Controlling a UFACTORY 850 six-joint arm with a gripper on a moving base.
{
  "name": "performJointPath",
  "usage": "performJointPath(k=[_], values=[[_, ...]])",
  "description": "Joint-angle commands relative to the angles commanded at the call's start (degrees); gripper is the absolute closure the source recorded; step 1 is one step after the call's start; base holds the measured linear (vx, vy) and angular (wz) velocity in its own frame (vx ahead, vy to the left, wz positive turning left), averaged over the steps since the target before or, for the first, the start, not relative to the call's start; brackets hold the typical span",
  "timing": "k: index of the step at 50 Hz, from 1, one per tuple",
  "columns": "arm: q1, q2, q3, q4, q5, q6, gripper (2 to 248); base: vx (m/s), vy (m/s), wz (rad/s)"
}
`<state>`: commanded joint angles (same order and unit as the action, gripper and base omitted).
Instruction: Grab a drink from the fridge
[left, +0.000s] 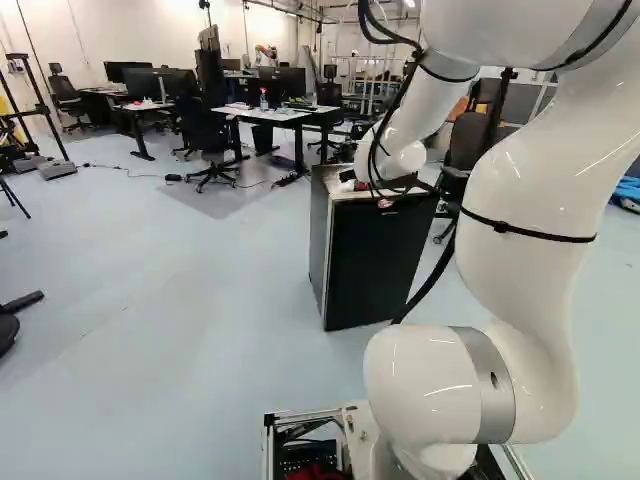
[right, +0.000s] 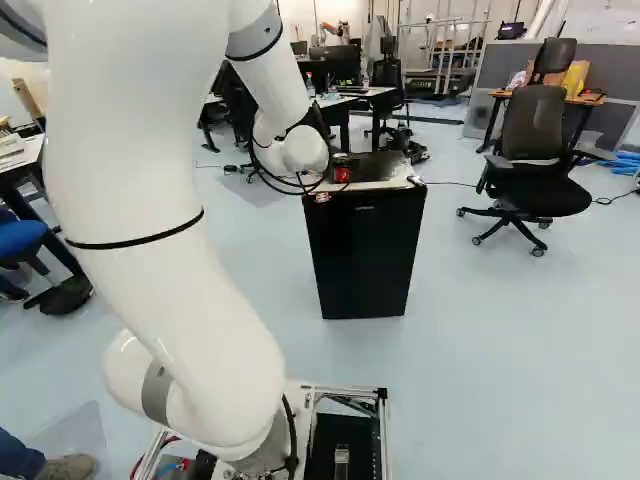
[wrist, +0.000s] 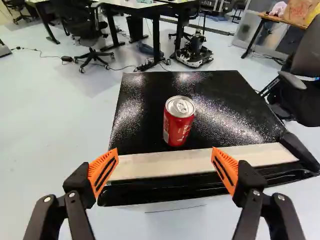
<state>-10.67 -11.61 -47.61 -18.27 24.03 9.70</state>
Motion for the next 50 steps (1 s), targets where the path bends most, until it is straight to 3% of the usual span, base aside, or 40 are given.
performJointPath(k=[23, 50], values=[[0.0, -0.5, -0.1, -0.6, 3.7, 0.0, 3, 0.000, 0.000, 0.000], [-1.4, -6.6, -3.6, -1.1, 9.1, 0.0, 3, 0.000, 0.000, 0.000]])
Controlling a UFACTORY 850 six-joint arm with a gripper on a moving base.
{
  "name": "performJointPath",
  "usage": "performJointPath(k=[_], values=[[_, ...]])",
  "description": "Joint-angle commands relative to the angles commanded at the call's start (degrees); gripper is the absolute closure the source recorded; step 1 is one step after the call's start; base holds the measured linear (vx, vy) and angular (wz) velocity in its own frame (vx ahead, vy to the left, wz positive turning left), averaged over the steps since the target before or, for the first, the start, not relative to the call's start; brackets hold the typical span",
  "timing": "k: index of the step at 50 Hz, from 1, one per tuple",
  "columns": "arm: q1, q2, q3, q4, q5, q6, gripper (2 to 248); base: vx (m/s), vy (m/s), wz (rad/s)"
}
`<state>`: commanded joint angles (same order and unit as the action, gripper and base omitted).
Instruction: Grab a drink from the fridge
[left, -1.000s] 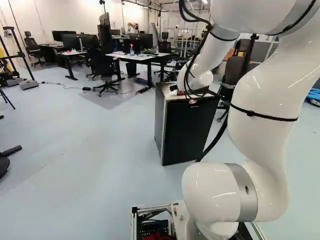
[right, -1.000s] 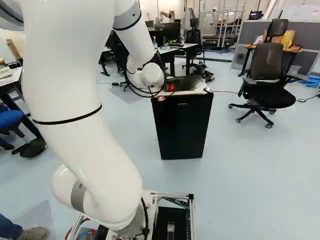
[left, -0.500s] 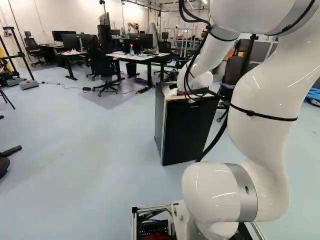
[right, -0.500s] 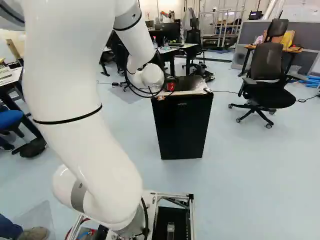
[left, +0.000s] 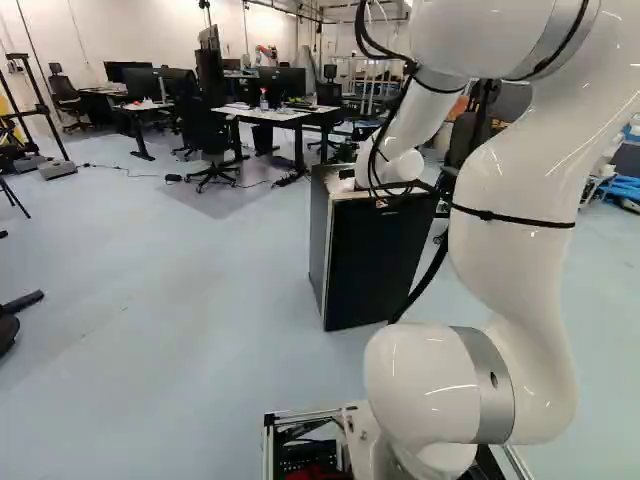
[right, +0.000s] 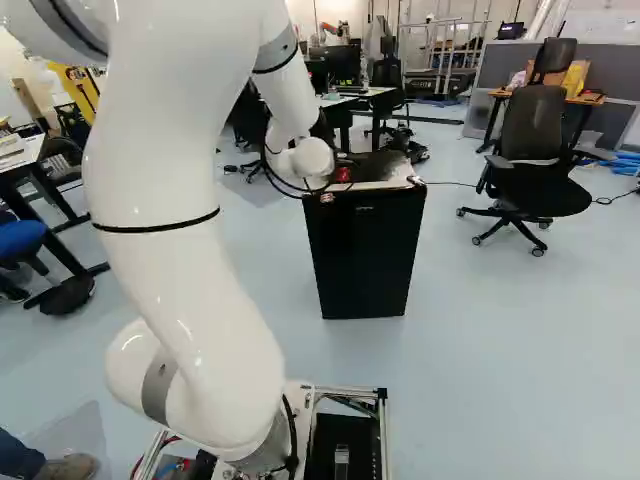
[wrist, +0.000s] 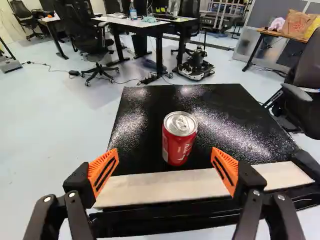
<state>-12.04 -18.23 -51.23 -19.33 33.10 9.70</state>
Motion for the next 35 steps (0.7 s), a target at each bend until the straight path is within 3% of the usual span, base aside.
performJointPath(k=[21, 35], values=[[-1.0, -5.8, -4.2, 0.0, 3.5, 0.0, 3, 0.000, 0.000, 0.000], [-1.2, -6.5, -5.0, 0.0, 3.5, 0.0, 3, 0.000, 0.000, 0.000]])
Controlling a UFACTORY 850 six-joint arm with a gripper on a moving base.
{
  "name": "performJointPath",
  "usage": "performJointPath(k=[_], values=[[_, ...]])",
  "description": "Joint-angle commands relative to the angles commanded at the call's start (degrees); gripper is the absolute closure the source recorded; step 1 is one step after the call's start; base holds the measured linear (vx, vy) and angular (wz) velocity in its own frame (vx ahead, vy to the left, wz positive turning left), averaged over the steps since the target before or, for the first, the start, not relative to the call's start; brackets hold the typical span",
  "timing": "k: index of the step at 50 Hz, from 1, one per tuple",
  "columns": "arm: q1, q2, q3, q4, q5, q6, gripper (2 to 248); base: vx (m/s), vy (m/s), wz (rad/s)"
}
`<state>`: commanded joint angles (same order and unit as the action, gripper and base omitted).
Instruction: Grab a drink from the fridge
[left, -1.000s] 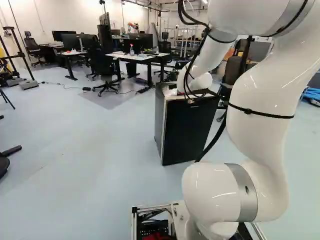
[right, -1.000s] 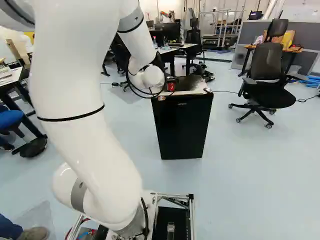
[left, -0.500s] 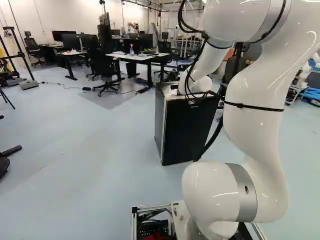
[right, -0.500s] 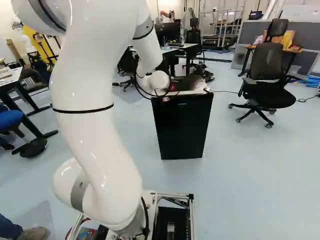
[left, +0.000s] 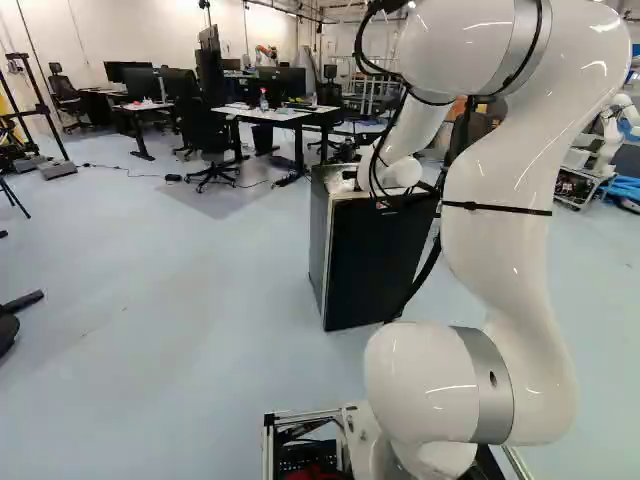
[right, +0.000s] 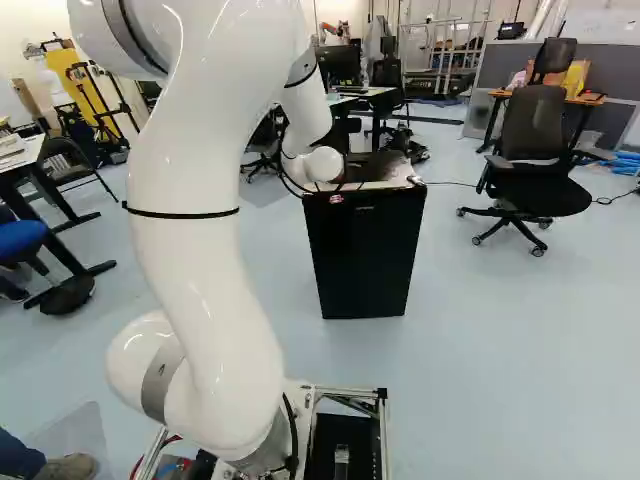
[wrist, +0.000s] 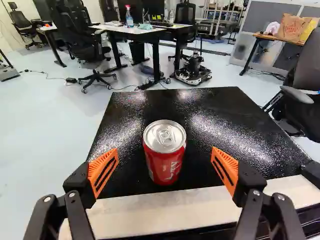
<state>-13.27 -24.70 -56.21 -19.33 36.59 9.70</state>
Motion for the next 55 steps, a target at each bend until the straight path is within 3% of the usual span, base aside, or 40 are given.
performJointPath(k=[8, 9, 13, 14, 19, 20, 24, 25, 29, 30, 55], values=[[0.0, 0.0, 0.0, 0.0, 0.0, 0.0, 3, 0.000, 0.000, 0.000], [0.0, 0.0, 0.0, 0.0, 0.0, 0.0, 24, 0.000, 0.000, 0.000], [0.0, 0.0, 0.0, 0.0, 0.0, 0.0, 24, 0.000, 0.000, 0.000], [0.0, 0.0, 0.0, 0.0, 0.0, 0.0, 64, 0.000, 0.000, 0.000], [0.0, 0.0, 0.0, 0.0, 0.0, 0.0, 64, 0.000, 0.000, 0.000], [0.0, 0.0, 0.0, 0.0, 0.0, 0.0, 103, 0.000, 0.000, 0.000], [0.0, 0.0, 0.0, 0.0, 0.0, 0.0, 103, 0.000, 0.000, 0.000], [0.0, 0.0, 0.0, 0.0, 0.0, 0.0, 140, 0.000, 0.000, 0.000], [0.0, 0.1, 0.0, 0.0, 0.0, 0.0, 140, 0.000, 0.000, 0.000], [0.0, 0.1, 0.0, 0.0, 0.0, 0.0, 155, 0.000, 0.000, 0.000], [0.0, 2.9, 0.2, 0.0, 0.0, 0.0, 155, 0.000, 0.000, 0.000]])
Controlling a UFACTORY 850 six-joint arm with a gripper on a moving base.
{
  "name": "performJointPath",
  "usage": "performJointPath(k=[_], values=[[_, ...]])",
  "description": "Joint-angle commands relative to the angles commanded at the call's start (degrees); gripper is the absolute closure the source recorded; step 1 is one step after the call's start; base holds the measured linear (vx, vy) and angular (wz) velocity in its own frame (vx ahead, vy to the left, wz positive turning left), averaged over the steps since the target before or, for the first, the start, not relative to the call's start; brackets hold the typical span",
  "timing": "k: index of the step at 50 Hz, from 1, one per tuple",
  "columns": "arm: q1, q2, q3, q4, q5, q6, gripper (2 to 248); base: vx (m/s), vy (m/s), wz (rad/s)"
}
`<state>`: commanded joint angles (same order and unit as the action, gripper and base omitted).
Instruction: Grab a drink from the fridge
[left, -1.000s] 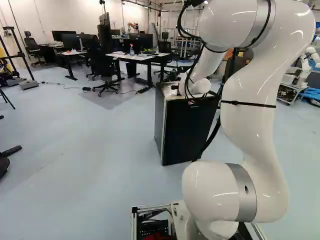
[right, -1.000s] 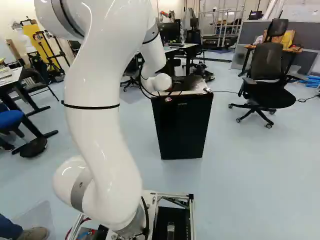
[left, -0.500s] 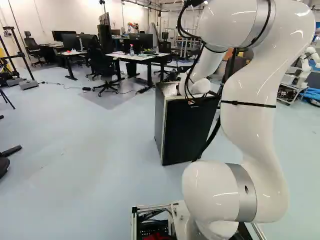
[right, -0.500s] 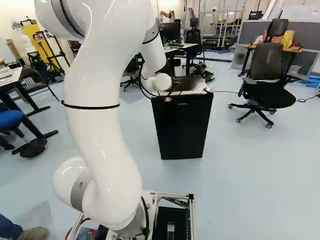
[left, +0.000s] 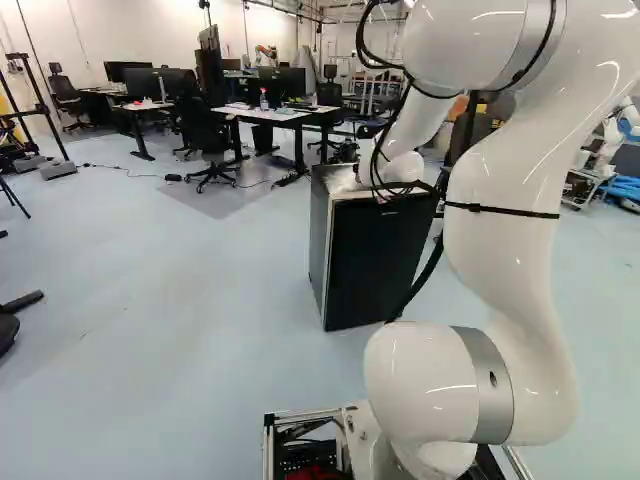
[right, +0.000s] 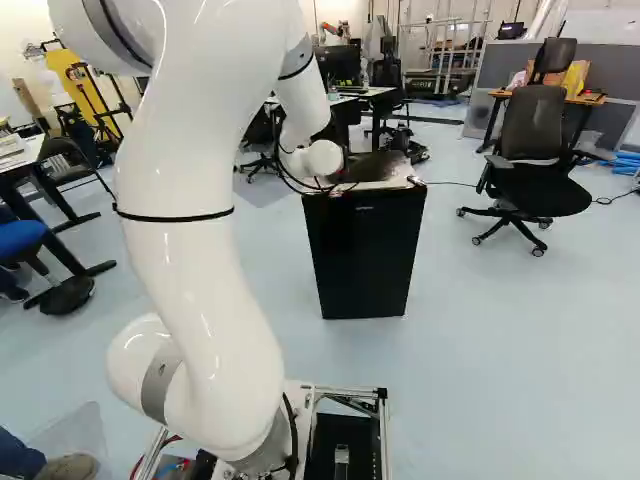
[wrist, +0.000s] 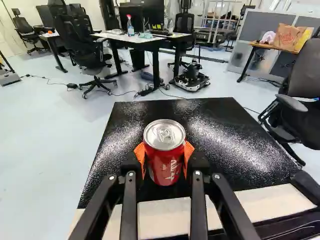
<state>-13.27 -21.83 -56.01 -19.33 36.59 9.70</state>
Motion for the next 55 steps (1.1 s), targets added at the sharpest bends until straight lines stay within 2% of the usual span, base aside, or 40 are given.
performJointPath(k=[30, 55], values=[[0.1, 0.6, 0.5, 0.2, 0.1, -0.1, 155, 0.000, 0.000, 0.000], [1.1, 3.5, 4.4, 1.7, 1.2, -0.8, 155, 0.000, 0.000, 0.000]])
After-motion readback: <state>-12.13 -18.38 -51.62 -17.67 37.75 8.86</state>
